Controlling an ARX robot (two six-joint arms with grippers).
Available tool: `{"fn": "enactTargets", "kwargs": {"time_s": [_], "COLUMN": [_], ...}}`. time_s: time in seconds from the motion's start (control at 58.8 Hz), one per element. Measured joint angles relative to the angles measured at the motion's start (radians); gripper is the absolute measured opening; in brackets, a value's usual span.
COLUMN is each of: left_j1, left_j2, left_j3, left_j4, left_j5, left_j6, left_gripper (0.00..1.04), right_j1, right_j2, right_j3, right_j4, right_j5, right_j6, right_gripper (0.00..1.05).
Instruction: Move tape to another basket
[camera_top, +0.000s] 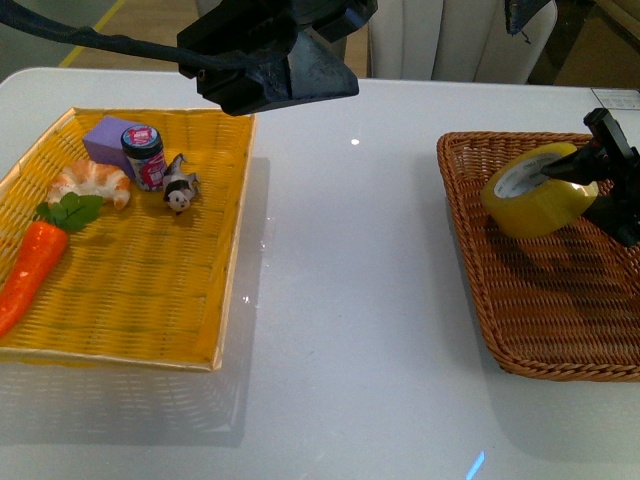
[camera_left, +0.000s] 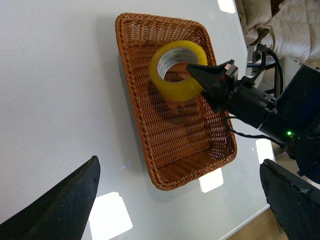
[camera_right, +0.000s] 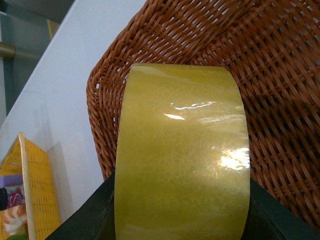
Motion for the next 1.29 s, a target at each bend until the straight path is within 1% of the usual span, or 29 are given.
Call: {"fn": "enactTargets", "kwargs": {"time_s": [0.085, 0.238, 0.357, 0.391, 0.425, 0.476, 0.714, 0.748, 0.85, 0.935, 0.969, 1.003, 1.037, 1.054, 1.088, 1.105, 1.122, 1.139, 1.156, 1.173, 1.224, 1.241, 1.258, 1.292], "left_j1": [0.000, 0.000, 0.000, 0.000, 0.000, 0.000, 0.000, 0.000, 0.000, 0.000, 0.000, 0.000, 0.000, 0.000, 0.000, -0.003, -0.014, -0.016, -0.019, -0.018, 0.005, 0.012, 0.027, 0.051], "left_j2": [0.000, 0.000, 0.000, 0.000, 0.000, 0.000, 0.000, 0.000, 0.000, 0.000, 0.000, 0.000, 0.000, 0.000, -0.002, -0.002, -0.004, -0.005, -0.006, -0.013, -0.047, -0.058, -0.080, -0.122], "left_j3": [0.000, 0.000, 0.000, 0.000, 0.000, 0.000, 0.000, 0.000, 0.000, 0.000, 0.000, 0.000, 0.000, 0.000, 0.000, -0.006, -0.042, -0.052, -0.090, -0.126, -0.235, -0.257, -0.300, -0.369], "left_j4": [0.000, 0.000, 0.000, 0.000, 0.000, 0.000, 0.000, 0.000, 0.000, 0.000, 0.000, 0.000, 0.000, 0.000, 0.000, 0.023, 0.126, 0.157, 0.264, 0.365, 0.596, 0.636, 0.707, 0.801], "left_j5": [0.000, 0.000, 0.000, 0.000, 0.000, 0.000, 0.000, 0.000, 0.000, 0.000, 0.000, 0.000, 0.000, 0.000, 0.000, -0.034, -0.145, -0.174, -0.282, -0.361, -0.557, -0.611, -0.663, -0.726], "left_j6": [0.000, 0.000, 0.000, 0.000, 0.000, 0.000, 0.000, 0.000, 0.000, 0.000, 0.000, 0.000, 0.000, 0.000, 0.000, 0.020, 0.065, 0.077, 0.127, 0.180, 0.296, 0.331, 0.372, 0.423], "left_gripper": [0.96, 0.96, 0.96, 0.96, 0.96, 0.96, 0.96, 0.96, 0.96, 0.96, 0.96, 0.96, 0.96, 0.96, 0.96, 0.95, 0.91, 0.90, 0.87, 0.83, 0.74, 0.72, 0.69, 0.63], "right_j1": [0.002, -0.009, -0.037, -0.048, -0.060, -0.084, -0.166, -0.171, -0.180, -0.170, -0.165, -0.162, -0.154, -0.151, -0.137, -0.132, -0.124, -0.115, -0.111, -0.103, -0.083, -0.078, -0.075, -0.070], "right_j2": [0.006, 0.000, -0.032, -0.047, -0.066, -0.115, -0.389, -0.438, -0.633, -0.838, -0.901, -0.938, -0.973, -0.980, -1.005, -1.010, -1.022, -1.034, -1.041, -1.054, -1.086, -1.099, -1.106, -1.123], "right_j3": [0.003, -0.012, -0.065, -0.083, -0.102, -0.140, -0.318, -0.346, -0.435, -0.512, -0.531, -0.562, -0.608, -0.620, -0.661, -0.671, -0.689, -0.706, -0.713, -0.727, -0.763, -0.776, -0.782, -0.798], "right_j4": [-0.005, -0.007, 0.009, 0.016, 0.020, 0.033, 0.064, 0.059, 0.005, -0.066, -0.087, -0.028, 0.101, 0.131, 0.229, 0.245, 0.272, 0.285, 0.289, 0.291, 0.291, 0.289, 0.288, 0.282], "right_j5": [0.002, 0.015, 0.018, 0.020, 0.023, 0.022, 0.017, 0.026, 0.095, 0.155, 0.163, 0.127, 0.095, 0.093, 0.097, 0.097, 0.100, 0.105, 0.108, 0.114, 0.126, 0.136, 0.140, 0.160], "right_j6": [-0.001, -0.002, -0.002, -0.002, -0.005, -0.010, -0.087, -0.102, -0.186, -0.283, -0.307, -0.368, -0.449, -0.459, -0.529, -0.543, -0.573, -0.591, -0.596, -0.611, -0.639, -0.647, -0.649, -0.657], "right_gripper": [0.48, 0.72, 0.91, 0.96, 0.97, 0.95, 0.96, 0.96, 0.96, 0.96, 0.96, 0.92, 0.85, 0.83, 0.76, 0.75, 0.71, 0.68, 0.66, 0.62, 0.54, 0.50, 0.48, 0.43]}}
